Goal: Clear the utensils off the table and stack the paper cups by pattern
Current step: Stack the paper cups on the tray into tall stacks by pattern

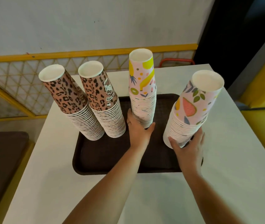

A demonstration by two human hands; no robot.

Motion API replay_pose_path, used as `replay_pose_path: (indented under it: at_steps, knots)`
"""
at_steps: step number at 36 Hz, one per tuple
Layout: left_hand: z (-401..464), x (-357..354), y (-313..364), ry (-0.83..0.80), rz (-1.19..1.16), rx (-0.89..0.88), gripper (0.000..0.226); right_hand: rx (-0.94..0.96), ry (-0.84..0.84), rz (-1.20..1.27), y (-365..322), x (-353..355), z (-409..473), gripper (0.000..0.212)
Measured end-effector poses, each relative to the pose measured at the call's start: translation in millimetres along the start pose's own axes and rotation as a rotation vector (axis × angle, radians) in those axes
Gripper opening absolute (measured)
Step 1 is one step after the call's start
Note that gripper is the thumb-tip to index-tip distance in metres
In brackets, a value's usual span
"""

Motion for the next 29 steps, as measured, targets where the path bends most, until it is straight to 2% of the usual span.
replay_pose_path:
  at_steps: [6,13,22,29]
  knots:
    - [20.2,-8.2,-3.9,0.097,-0.005,0.034,0.088,0.036,-0.09,0.109,5.3,-9.9,33.8,0.089]
    - [35.8,-15.7,-7.0,0.121,0.014,0.0,0.088,0.079,-0.151,0.16,-0.4,-27.5,75.3,0.088]
    - [56.5,-23.6,-4.9,0.136,0.012,-0.035,0.085,0.185,-0.168,0.086,-7.8,-46.1,114.3,0.085]
    - [68.8,-28.8,-3.1,0.116,0.014,-0.053,0.084,0.184,-0.14,0.003,-2.7,-50.1,126.7,0.081]
Point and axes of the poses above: each hand's wrist, its own z-axis towards the middle knuckle, its own x-axis out of the back of the hand, y = z × x, the point moved 1 cm from there along z, towards the middle knuckle, and after that the axes turned 3 degrees about -x, right-handed, at the moved point
